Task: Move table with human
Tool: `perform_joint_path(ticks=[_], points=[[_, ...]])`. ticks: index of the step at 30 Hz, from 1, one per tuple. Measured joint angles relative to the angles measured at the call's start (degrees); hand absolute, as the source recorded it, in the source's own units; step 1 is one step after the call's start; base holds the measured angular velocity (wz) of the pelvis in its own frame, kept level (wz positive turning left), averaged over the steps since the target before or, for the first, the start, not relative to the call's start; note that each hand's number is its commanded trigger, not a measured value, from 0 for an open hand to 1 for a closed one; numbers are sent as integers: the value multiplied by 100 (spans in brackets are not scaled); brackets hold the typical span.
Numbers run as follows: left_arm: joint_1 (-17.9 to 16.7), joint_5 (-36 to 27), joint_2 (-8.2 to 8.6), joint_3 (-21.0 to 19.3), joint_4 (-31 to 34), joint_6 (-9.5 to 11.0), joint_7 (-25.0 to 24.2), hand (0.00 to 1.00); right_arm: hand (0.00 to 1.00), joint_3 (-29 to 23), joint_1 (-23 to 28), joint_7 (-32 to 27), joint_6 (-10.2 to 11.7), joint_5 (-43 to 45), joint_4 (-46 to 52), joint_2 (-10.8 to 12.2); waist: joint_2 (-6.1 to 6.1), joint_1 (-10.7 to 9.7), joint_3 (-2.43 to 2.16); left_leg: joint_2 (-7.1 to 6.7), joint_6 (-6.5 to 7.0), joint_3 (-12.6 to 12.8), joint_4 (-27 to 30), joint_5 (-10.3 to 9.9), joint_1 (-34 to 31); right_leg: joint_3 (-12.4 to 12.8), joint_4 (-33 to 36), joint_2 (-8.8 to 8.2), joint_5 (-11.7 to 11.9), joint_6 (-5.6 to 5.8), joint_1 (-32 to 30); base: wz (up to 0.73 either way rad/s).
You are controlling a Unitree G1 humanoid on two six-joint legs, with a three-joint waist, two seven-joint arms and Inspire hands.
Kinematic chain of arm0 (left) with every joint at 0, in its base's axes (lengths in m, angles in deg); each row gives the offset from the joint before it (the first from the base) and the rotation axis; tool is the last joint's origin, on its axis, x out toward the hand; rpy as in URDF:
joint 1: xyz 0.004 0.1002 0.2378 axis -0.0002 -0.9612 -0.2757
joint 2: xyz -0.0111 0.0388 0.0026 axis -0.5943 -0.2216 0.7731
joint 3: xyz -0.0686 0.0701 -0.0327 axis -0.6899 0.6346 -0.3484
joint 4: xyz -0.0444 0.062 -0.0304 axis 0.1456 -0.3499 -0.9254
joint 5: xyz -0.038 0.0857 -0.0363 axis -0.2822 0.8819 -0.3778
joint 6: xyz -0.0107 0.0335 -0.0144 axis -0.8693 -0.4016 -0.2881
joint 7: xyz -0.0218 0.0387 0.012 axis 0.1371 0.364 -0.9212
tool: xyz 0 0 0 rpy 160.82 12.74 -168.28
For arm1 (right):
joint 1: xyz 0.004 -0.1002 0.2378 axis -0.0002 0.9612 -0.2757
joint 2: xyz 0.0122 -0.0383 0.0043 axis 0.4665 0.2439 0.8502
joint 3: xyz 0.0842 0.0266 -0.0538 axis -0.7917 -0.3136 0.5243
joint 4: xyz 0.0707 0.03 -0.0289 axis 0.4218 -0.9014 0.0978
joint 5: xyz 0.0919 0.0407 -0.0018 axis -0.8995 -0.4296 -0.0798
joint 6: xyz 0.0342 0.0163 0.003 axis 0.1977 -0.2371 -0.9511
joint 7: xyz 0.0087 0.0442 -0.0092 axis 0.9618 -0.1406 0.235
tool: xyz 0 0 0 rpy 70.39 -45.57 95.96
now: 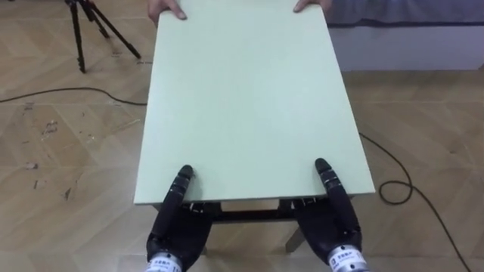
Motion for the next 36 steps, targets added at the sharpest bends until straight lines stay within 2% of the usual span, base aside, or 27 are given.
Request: perform_joint_path(ticks=[2,3,4,5,6,7,8,9,10,12,14,16,17,18,19,21,23,24,25,26,27,28,29,31,33,35,36], points=[[-26,-92,37,-2,-5,-46,1,100,100,-36,-41,-1,-10,77,3,-7,154,-93,0,4,-20,-34,259,-93,238,-205,180,23,10,-18,-124,-14],[49,-93,28,-3,-5,-63,6,100,100,-91,-66,11,-24,100,12,24,152,-136,2,-46,29,-6,-199,-241,434,-214,505,-63,13,-22,-396,19],[189,-91,9,9,-4,-63,14,100,100,-192,-103,28,-28,143,41,96,129,-157,20,-123,93,62,-952,-452,625,-220,1029,-189,40,-61,-797,17],[271,-85,-18,23,-2,-62,21,100,100,-223,-133,37,-30,165,45,126,109,-155,20,-185,144,149,-1315,-512,759,-219,1421,-304,45,-62,-1068,24],[490,-86,-88,113,0,-61,71,100,100,-351,-211,43,-29,187,46,146,60,-240,58,-349,311,91,-1761,-604,829,-165,2405,-651,175,47,-1770,24],[576,-111,-154,148,-19,-27,180,100,100,-448,-211,48,-92,166,9,191,-81,-261,15,-508,400,48,-1610,-578,631,122,2240,-763,184,371,-2149,16],[561,-166,-195,149,-15,31,177,100,100,-446,-218,57,-166,166,9,218,-131,-254,0,-580,432,7,-1497,-598,538,240,1760,-767,321,421,-2227,5],[538,-334,-326,158,-20,64,167,100,100,-458,-187,87,-248,242,6,330,-242,-280,24,-781,493,-14,-1244,-697,406,301,908,-972,1437,357,-2204,8],[539,-378,-325,184,-145,55,166,100,100,-477,-119,109,-280,299,-26,338,-201,-299,25,-849,551,41,-1111,-826,337,295,808,-1042,1402,164,-2133,6],[538,-378,-329,174,-185,23,167,100,100,-461,-99,147,-331,313,-80,344,-193,-245,24,-883,638,271,-951,-890,208,293,545,-1056,1627,97,-2112,-11],[536,-370,-326,199,-227,6,170,100,100,-484,-67,147,-387,305,-96,352,-180,-258,25,-908,691,351,-814,-866,90,320,217,-1058,2050,271,-2025,-2],[521,-359,-323,223,-314,-23,168,100,100,-542,51,147,-418,286,-105,342,-171,-307,26,-935,877,449,-796,-752,-36,424,-200,-1052,2611,888,-1910,7],[507,-356,-331,223,-323,-43,168,100,100,-564,95,151,-423,282,-105,350,-170,-345,27,-911,903,490,-796,-703,-57,468,-72,-1076,2525,881,-1907,36],[466,-319,-344,238,-328,-69,168,100,100,-596,206,197,-465,265,-103,362,-164,-467,29,-827,931,686,-841,-615,-58,442,598,-1207,1903,739,-1910,58],[460,-255,-374,297,-328,-100,168,100,100,-634,330,272,-470,178,-94,364,-180,-540,21,-814,962,849,-973,-489,-53,446,1353,-1363,1236,702,-1895,62],[450,-177,-379,359,-327,-115,168,100,100,-652,447,335,-459,87,-92,357,-186,-574,18,-776,991,1156,-1166,-303,-45,462,2027,-1442,703,663,-1778,37],[408,-90,-391,347,-318,-104,150,100,100,-598,461,316,-464,13,-94,348,-280,-565,7,-869,1017,1295,-1361,-138,-51,555,1816,-1356,814,798,-1753,-4],[355,-88,-400,344,-300,-68,112,100,100,-578,448,292,-471,14,-89,347,-306,-527,-28,-831,1064,1402,-1612,30,-66,789,1513,-1231,908,936,-1694,0],[354,-69,-394,367,-289,-64,97,100,100,-580,487,291,-437,-20,-56,333,-336,-543,-31,-806,1098,1581,-1786,193,-65,759,2157,-1296,522,824,-1673,8],[340,-26,-396,369,-284,-59,93,100,100,-553,505,291,-396,-49,-53,322,-404,-536,-38,-838,1107,1673,-1913,276,-19,745,2593,-1379,278,777,-1625,12],[258,25,-396,347,-209,-13,83,100,100,-505,504,288,-387,-65,-55,341,-563,-504,-44,-917,1133,1921,-2099,396,81,730,3250,-1519,-107,805,-1410,-24],[190,36,-393,338,-160,57,55,100,100,-462,486,287,-391,-83,-55,335,-654,-419,-45,-942,1144,2024,-2071,430,57,786,3551,-1575,-317,825,-1102,-33],[181,35,-401,337,-158,62,49,100,100,-443,478,281,-389,-94,-55,321,-670,-387,-44,-930,1146,2043,-2014,431,25,783,3577,-1600,-368,832,-895,-28],[172,53,-427,296,-125,78,48,100,100,-348,448,277,-376,-141,-51,305,-733,-345,-40,-908,1148,2070,-1797,433,-160,798,3221,-1667,-684,1008,-211,-3],[158,69,-449,216,-23,81,49,100,100,-238,365,262,-337,-202,-52,305,-811,-276,-6,-797,1129,2156,-1560,449,-342,823,2767,-1568,-1043,1050,-87,-17],[148,69,-537,192,120,117,50,100,100,-154,283,259,-329,-221,-51,350,-861,-149,-13,-566,1067,2174,-1351,490,-618,1098,2215,-1247,-1258,1069,-65,-30],[153,78,-576,160,190,176,50,100,100,-132,199,259,-335,-227,-46,363,-900,-118,-19,-422,1054,2175,-1262,572,-835,1106,1857,-1088,-1348,998,-40,-14]])
